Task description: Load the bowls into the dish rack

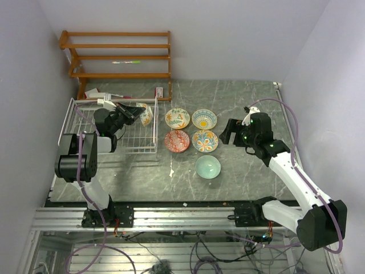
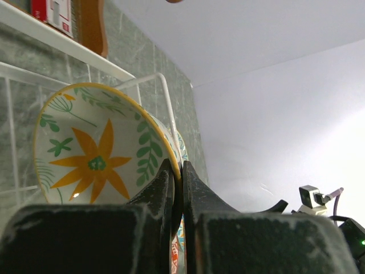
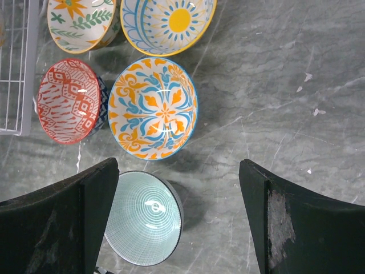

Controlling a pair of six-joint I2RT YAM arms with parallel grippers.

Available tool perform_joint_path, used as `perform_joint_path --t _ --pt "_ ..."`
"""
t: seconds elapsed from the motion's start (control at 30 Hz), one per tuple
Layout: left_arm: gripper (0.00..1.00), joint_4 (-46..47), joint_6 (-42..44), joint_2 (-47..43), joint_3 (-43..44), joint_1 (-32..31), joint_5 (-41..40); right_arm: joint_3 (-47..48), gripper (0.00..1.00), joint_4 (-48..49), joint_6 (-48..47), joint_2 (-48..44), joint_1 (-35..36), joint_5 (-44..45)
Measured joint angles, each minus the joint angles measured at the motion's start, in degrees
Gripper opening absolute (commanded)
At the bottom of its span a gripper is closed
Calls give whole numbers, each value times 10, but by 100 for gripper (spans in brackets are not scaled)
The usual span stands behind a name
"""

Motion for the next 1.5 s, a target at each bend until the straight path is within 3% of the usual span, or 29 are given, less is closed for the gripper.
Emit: perform_joint_path --t 0.3,0.53,0.8,1.07,1.5 --pt "7 14 2 20 0 24 5 0 87 0 -4 7 0 0" --pt "10 115 -24 76 1 32 17 0 87 0 -5 9 0 0" --pt "30 170 -43 91 -22 62 37 0 88 0 -6 9 0 5" --pt "47 111 -14 97 -37 105 36 0 88 0 -6 9 0 5" --pt "57 11 50 83 -25 113 37 3 88 -5 -7 7 0 5"
